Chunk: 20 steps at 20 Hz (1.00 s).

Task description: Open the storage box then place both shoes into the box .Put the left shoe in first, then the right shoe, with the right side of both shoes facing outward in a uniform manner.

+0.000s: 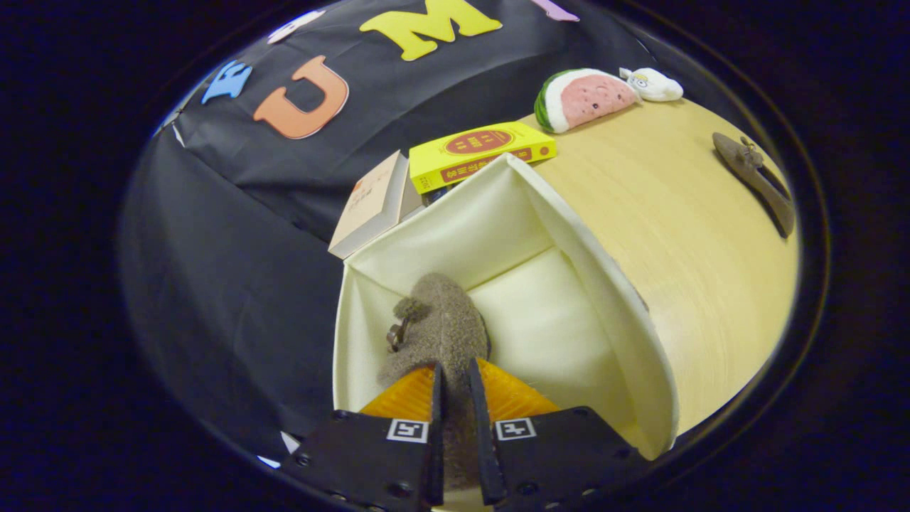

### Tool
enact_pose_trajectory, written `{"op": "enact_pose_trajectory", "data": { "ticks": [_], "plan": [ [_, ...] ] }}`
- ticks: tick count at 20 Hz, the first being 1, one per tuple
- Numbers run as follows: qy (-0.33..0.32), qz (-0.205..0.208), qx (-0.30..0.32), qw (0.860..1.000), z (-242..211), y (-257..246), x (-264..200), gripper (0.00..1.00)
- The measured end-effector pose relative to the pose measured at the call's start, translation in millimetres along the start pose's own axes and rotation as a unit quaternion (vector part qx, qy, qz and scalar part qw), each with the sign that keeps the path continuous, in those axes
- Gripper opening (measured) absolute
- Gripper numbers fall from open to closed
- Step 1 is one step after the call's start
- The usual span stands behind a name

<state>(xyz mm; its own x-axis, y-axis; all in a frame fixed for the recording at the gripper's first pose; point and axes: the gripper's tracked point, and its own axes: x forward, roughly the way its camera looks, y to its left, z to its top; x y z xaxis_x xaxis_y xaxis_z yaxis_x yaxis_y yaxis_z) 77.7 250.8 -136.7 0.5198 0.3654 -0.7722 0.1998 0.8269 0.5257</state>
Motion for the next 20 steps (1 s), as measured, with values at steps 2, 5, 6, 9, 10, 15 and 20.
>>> {"op": "enact_pose_trajectory", "data": {
  "ticks": [2, 5, 6, 9, 10, 15, 20],
  "plan": [
    [-0.011, 0.020, -0.007, 1.000, 8, 9, -7, 0.34],
    [-0.035, 0.038, -0.054, 0.997, 17, 15, -20, 0.62],
    [-0.048, 0.045, -0.078, 0.995, 21, 18, -28, 0.72],
    [-0.083, 0.060, -0.147, 0.984, 27, 16, -45, 0.91],
    [-0.094, 0.064, -0.167, 0.979, 31, 16, -54, 0.94],
    [-0.172, 0.067, -0.241, 0.953, 70, 4, -106, 0.96],
    [-0.223, 0.062, -0.267, 0.936, 120, -38, -166, 0.96]
  ]
}}
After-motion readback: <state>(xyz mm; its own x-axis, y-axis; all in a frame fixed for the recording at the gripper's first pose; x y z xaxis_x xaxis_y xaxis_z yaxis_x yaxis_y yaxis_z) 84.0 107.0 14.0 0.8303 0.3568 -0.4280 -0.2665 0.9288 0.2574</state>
